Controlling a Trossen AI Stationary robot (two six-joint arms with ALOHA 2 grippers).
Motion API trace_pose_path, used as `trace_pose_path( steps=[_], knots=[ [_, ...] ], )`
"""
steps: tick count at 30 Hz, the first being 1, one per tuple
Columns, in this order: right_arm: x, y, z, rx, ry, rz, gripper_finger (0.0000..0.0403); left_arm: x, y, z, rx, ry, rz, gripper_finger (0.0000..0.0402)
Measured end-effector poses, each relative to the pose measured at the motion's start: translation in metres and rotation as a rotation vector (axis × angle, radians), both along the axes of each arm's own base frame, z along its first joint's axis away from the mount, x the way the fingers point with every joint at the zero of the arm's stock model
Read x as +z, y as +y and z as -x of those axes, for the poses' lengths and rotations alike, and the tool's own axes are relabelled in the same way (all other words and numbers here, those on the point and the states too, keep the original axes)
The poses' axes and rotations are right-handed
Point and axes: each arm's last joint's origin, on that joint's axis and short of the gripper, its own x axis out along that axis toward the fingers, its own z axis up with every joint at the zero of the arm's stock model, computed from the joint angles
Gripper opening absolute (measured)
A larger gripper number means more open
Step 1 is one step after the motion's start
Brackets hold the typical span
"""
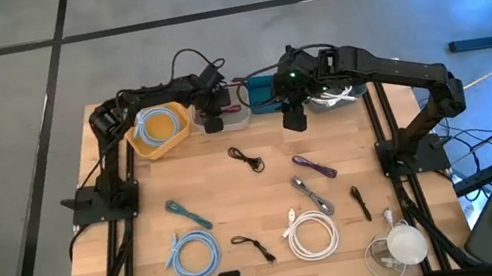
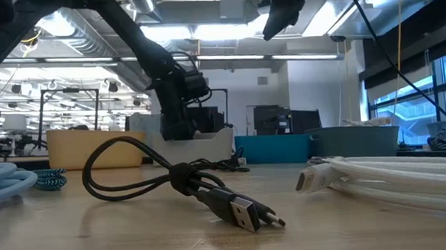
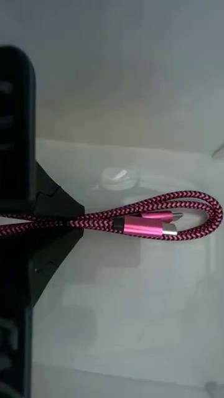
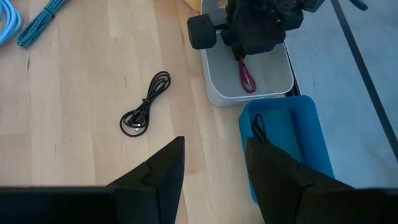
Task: Pick & Place USB Port
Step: Put the red charger cable into the gray bin, then put the white HDMI cable into the blue bin
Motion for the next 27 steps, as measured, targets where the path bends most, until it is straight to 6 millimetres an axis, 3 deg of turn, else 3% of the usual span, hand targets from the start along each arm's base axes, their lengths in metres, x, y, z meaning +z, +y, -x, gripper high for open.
trace_pose_path(
  steps=[16, 22, 27],
  knots=[
    [0.0, 0.0, 0.0, -0.002, -0.001, -0.001, 0.0172, 0.006, -0.003, -0.002, 0.032, 0.011, -0.052, 0.0157],
    [0.0, 0.0, 0.0, -0.002, -0.001, -0.001, 0.0172, 0.037, -0.009, -0.001, 0.029, -0.05, -0.112, 0.0174],
    [0.0, 0.0, 0.0, -0.005, 0.003, -0.004, 0.0172, 0.075, -0.017, 0.007, 0.042, -0.128, -0.164, 0.0174]
  ],
)
